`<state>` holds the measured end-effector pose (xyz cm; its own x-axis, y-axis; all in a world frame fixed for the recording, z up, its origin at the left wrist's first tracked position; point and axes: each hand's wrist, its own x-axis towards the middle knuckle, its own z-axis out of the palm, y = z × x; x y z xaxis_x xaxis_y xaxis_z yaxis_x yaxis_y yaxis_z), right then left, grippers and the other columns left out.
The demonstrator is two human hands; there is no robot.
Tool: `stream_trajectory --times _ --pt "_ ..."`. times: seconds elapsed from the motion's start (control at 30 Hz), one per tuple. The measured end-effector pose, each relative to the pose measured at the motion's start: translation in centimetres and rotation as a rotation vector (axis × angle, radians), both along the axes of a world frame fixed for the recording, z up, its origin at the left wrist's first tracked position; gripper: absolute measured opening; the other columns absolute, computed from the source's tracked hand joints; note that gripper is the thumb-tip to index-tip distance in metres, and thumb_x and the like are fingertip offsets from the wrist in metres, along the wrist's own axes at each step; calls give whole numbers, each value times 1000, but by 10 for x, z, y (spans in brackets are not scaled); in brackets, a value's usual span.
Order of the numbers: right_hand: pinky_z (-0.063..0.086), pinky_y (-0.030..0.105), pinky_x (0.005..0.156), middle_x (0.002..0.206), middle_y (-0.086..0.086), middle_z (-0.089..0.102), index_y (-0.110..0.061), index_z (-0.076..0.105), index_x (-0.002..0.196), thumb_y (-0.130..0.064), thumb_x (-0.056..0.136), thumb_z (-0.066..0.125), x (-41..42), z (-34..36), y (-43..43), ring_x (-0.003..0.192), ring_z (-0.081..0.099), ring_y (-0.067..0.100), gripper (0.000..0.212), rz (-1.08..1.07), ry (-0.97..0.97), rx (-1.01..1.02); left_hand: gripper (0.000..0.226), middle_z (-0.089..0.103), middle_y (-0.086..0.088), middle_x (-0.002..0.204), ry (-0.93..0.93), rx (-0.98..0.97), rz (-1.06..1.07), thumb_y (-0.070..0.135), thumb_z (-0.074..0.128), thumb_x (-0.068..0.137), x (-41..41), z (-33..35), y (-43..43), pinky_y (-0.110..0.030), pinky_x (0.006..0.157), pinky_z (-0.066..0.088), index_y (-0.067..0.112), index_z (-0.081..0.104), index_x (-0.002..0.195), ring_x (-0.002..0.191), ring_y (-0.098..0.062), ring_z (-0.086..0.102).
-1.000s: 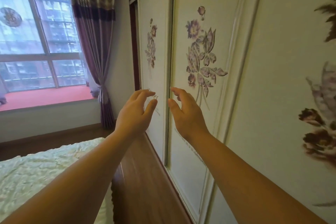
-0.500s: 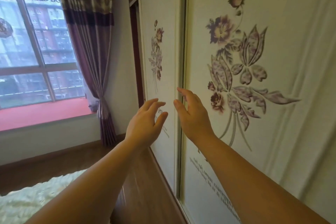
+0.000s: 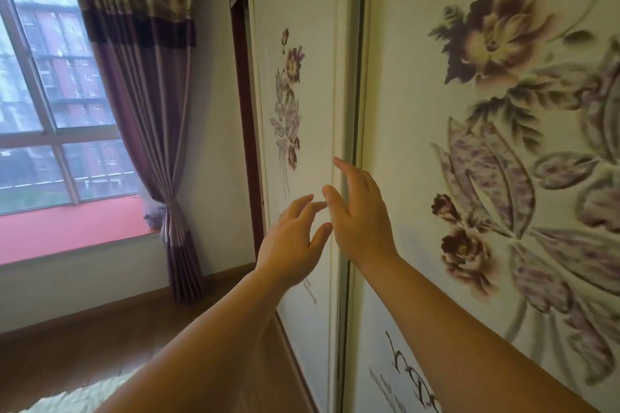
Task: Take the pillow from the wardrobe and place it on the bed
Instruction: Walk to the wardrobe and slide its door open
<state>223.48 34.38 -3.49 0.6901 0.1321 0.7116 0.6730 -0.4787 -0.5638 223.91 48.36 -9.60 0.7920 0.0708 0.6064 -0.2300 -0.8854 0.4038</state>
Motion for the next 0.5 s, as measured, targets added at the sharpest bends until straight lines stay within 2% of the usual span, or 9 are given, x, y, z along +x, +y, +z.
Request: stream_trajectory --times 0.1,0.2,0.33,0.4,0.5 --pt "39 27 103 152 -7 43 -38 35 146 -56 97 35 41 1 10 136 43 15 52 -50 -24 -12 52 31 20 158 31 33 -8 80 21 90 42 2 10 -51 107 47 61 18 138 142 -15 42" --pt "43 33 107 152 -7 43 -37 35 147 -63 93 24 75 0 18 137 42 15 61 -95 -64 -68 62 28 15 161 60 70 -30 79 19 90 83 4 19 -52 111 42 52 19 145 147 -17 34" --pt "42 35 111 152 -4 43 -31 36 148 -53 99 31 119 1 24 139 39 16 53 -185 -126 -131 67 20 14 165 79 128 -112 79 15 90 132 5 24 -52 115 38 48 20 149 152 -16 23" --pt "40 36 112 152 -3 42 -29 37 148 -49 101 33 135 -1 26 140 37 15 51 -242 -149 -149 66 12 11 167 59 181 -172 73 18 92 157 2 27 -48 117 34 45 21 151 154 -16 14" --pt "41 37 112 152 -1 43 -27 38 146 -44 103 36 149 -6 29 140 38 16 47 -342 -188 -189 67 -1 2 170 -77 364 -234 64 23 97 191 -2 29 -41 122 16 35 13 157 156 -18 -4"
